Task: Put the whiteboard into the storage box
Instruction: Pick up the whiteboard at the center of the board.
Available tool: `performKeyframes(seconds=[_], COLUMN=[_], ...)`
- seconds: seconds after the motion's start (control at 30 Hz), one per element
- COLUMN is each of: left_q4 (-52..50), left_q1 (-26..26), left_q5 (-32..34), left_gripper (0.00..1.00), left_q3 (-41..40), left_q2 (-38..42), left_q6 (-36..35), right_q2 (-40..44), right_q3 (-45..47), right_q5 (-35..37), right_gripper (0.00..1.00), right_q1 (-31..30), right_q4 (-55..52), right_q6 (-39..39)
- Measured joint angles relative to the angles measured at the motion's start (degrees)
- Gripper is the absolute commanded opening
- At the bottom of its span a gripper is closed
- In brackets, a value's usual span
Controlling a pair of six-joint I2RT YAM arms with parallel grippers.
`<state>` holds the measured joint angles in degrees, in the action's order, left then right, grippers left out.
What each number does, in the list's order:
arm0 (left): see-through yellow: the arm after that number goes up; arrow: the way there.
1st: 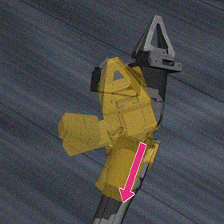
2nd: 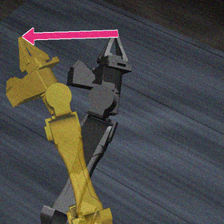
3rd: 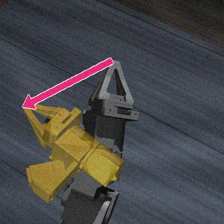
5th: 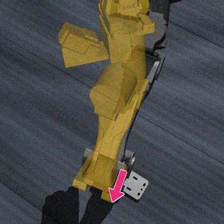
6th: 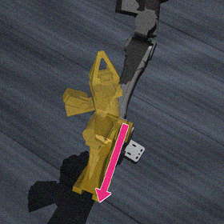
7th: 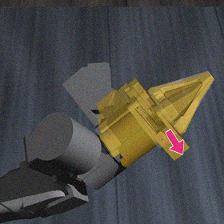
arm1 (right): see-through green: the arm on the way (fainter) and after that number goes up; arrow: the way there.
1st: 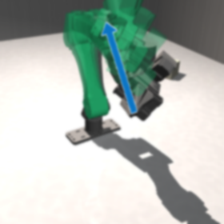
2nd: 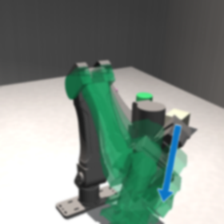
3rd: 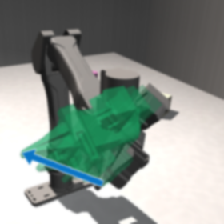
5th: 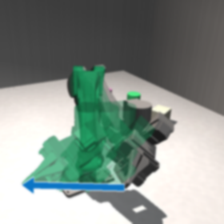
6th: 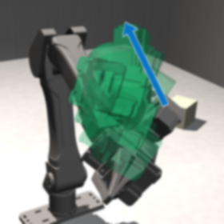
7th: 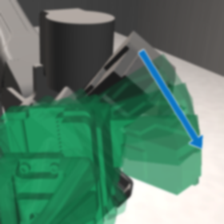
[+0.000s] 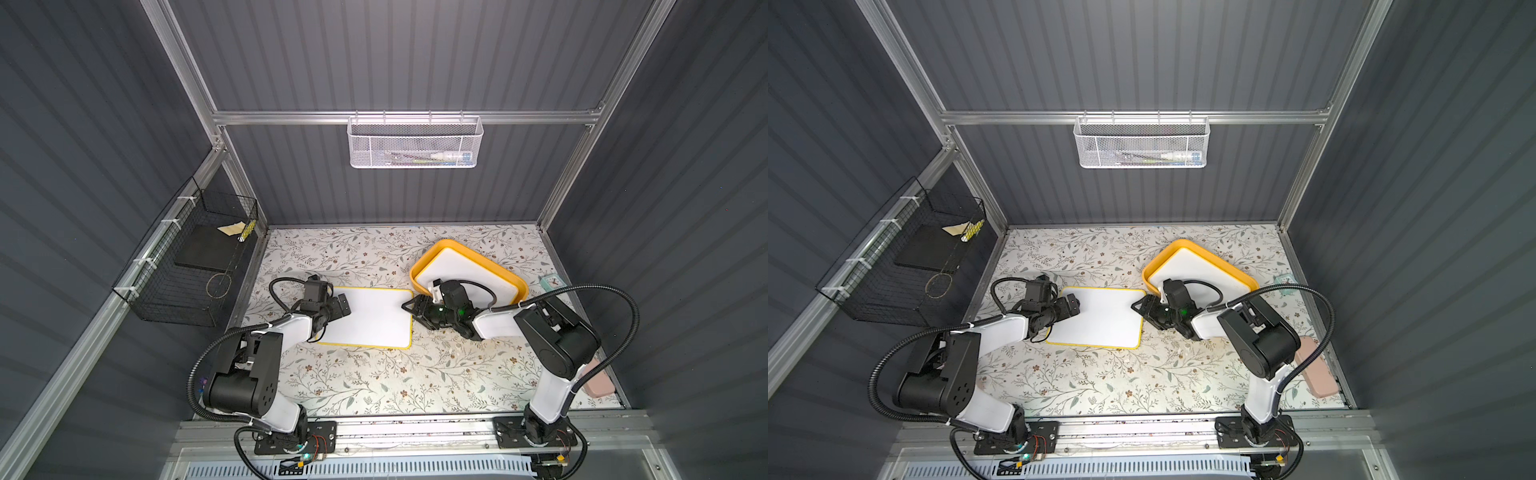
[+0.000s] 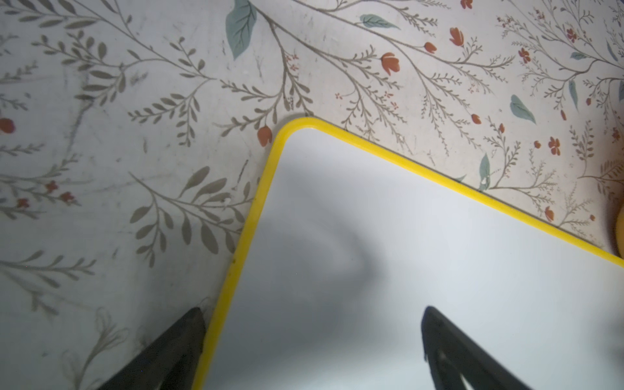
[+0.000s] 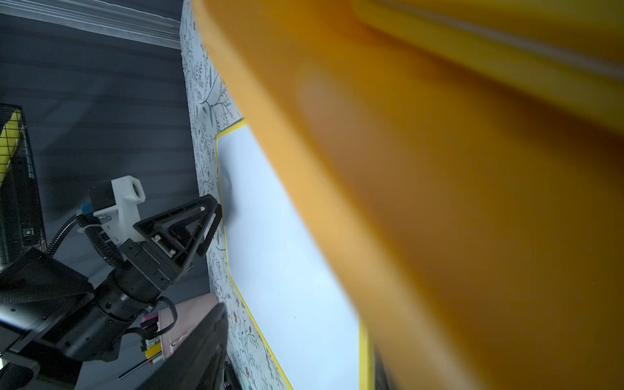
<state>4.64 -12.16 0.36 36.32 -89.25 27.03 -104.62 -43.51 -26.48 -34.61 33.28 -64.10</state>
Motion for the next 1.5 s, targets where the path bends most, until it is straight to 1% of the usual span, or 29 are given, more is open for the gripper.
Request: performKeyframes(seconds=[0.37,0.6,0.7,0.73,0.8,0.83,0.9,1.0,1.07,1.1,1.2,1.3,1.4,1.5], left_q4=[-2.2,-3.6,-3.8,-3.7,-3.8,-3.4,-3.0,-2.6,-2.4,-2.4,-3.1,-6.4,-13.4,-20.5], left_q1=[0.1,0.2,0.4,0.4,-1.1,-1.6,-2.7,-2.9,-2.9,-2.9,-2.9,-3.1,-3.7,-4.3], left_q5=[0.7,1.9,1.6,-0.8,-5.3,-8.5,-13.3,-19.2,-21.1,-21.8,-22.3,-21.8,-18.8,-15.4], left_gripper=[1.00,1.00,1.00,1.00,1.00,1.00,1.00,1.00,1.00,1.00,1.00,1.00,1.00,0.99], left_q3=[0.9,1.4,1.6,1.8,2.1,2.2,2.2,2.2,2.2,2.2,2.7,5.2,9.2,13.8], left_q2=[0.0,0.0,0.0,0.0,0.1,0.1,0.0,-0.5,-0.7,-0.7,-0.7,-0.7,-1.6,-3.5], left_q6=[0.0,0.0,1.0,1.2,1.7,2.0,2.5,3.4,3.7,3.7,3.6,3.4,2.6,1.2], right_q2=[1.9,2.9,2.9,2.8,2.6,2.6,2.6,2.6,2.6,2.9,5.9,10.7,14.6,16.7], right_q3=[0.0,-0.8,-1.7,-2.1,-3.7,-4.6,-5.7,-6.2,-6.2,-6.2,-6.0,-5.6,-4.1,-1.5], right_q5=[-4.7,-6.7,-7.0,-9.8,-13.5,-15.4,-18.1,-19.8,-19.6,-18.9,-14.8,-10.3,-7.9,-7.1], right_gripper=[0.67,0.66,0.66,0.66,0.66,0.66,0.66,0.66,0.66,0.66,0.67,0.67,0.67,0.67], right_q1=[1.2,1.7,2.0,1.7,-1.0,-2.4,-4.2,-4.1,-3.4,-3.1,-2.4,-2.3,-2.3,-2.8], right_q4=[1.2,5.4,6.7,8.2,10.7,12.3,14.4,15.6,14.0,11.5,0.8,-8.7,-14.4,-19.1], right_q6=[-0.1,0.1,0.1,-0.4,-0.7,-0.9,-1.1,-1.2,-0.3,1.0,5.3,9.2,11.5,12.9])
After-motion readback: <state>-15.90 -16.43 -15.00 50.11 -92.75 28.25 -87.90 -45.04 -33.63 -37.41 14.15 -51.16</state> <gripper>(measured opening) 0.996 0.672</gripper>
